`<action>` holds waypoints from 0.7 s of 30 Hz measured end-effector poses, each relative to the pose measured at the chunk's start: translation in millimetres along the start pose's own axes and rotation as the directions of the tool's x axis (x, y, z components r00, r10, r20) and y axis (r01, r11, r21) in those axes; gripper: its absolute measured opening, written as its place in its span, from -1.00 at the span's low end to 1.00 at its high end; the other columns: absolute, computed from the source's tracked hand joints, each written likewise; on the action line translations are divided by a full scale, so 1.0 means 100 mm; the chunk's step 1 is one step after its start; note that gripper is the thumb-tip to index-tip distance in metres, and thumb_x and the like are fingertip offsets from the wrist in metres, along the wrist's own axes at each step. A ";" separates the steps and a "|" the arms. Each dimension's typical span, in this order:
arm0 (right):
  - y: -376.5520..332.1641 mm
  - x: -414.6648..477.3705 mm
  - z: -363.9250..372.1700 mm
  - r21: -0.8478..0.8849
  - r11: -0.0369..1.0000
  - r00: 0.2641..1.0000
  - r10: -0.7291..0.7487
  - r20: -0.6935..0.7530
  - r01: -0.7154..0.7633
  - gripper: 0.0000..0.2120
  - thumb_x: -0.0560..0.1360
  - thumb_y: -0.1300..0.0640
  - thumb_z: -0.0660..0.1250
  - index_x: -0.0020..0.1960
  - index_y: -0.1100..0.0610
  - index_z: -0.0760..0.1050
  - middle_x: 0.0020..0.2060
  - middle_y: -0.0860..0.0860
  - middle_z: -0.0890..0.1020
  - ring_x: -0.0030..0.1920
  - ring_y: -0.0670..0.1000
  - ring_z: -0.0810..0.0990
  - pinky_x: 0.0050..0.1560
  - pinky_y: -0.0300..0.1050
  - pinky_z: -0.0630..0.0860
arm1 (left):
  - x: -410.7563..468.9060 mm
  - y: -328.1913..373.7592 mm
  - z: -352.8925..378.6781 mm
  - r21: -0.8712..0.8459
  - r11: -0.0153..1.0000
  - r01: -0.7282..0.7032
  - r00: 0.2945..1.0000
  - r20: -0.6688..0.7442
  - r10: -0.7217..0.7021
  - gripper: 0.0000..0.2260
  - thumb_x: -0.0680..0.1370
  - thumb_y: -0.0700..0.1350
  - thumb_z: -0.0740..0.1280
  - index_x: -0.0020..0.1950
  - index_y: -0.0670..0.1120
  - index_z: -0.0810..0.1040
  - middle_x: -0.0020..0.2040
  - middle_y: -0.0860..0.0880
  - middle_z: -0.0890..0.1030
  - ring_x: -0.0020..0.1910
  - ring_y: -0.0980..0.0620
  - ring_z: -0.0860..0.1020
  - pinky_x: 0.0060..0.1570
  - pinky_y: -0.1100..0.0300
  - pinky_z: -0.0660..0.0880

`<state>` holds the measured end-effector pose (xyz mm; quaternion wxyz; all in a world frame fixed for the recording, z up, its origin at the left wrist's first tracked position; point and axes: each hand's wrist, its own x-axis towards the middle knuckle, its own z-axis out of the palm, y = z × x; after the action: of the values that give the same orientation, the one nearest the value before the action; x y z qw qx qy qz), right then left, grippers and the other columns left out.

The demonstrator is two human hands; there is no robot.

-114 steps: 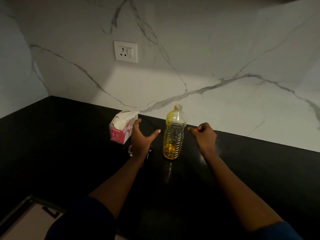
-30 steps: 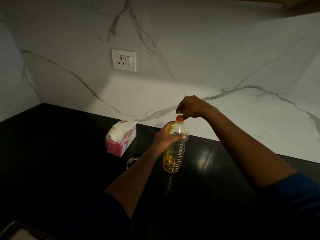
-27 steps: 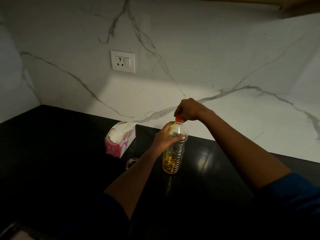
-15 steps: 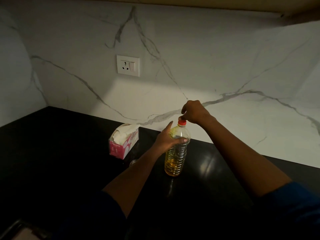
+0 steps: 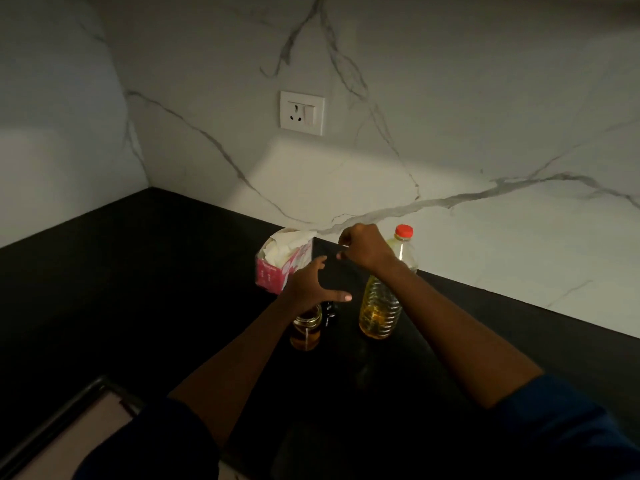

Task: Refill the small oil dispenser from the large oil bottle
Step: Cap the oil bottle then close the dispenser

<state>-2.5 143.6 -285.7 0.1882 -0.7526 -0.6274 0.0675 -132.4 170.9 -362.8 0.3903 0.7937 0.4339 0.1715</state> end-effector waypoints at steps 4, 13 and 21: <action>0.01 0.03 0.41 -0.008 0.999 0.982 0.044 0.184 -0.043 -0.69 0.39 0.17 0.46 0.09 0.26 0.57 0.05 0.15 0.62 0.07 0.09 0.58 0.03 -0.17 0.45 | -0.15 -0.22 0.00 -0.075 0.996 0.055 0.998 0.018 -0.054 -0.03 0.26 0.15 0.53 0.50 -0.03 0.05 0.47 -0.06 0.25 0.42 -0.10 0.26 0.35 -0.06 0.30; 0.21 0.11 0.98 -0.009 0.980 0.934 0.191 0.303 -0.197 -0.49 0.36 0.11 0.50 0.23 0.26 0.44 0.16 0.16 0.56 0.18 0.12 0.53 0.15 -0.11 0.43 | -0.29 -0.63 0.11 -0.186 0.977 0.103 0.995 0.012 -0.103 -0.15 0.26 -0.04 0.57 0.44 -0.05 0.20 0.34 -0.03 0.40 0.32 -0.01 0.39 0.20 0.22 0.35; 0.35 0.21 1.29 -0.037 0.984 0.896 0.175 0.408 -0.176 -0.46 0.34 0.23 0.48 0.26 0.23 0.41 0.22 0.16 0.52 0.26 0.14 0.47 0.25 -0.06 0.41 | -0.25 -0.77 0.20 -0.188 0.978 0.095 0.995 -0.026 -0.101 -0.34 0.30 -0.09 0.55 0.34 -0.04 0.36 0.24 0.00 0.51 0.23 0.07 0.44 0.18 0.26 0.35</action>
<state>-9.7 184.8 -414.0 0.0460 -0.7751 -0.5824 0.2406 -176.7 165.3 -432.8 0.4633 0.7281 0.4613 0.2060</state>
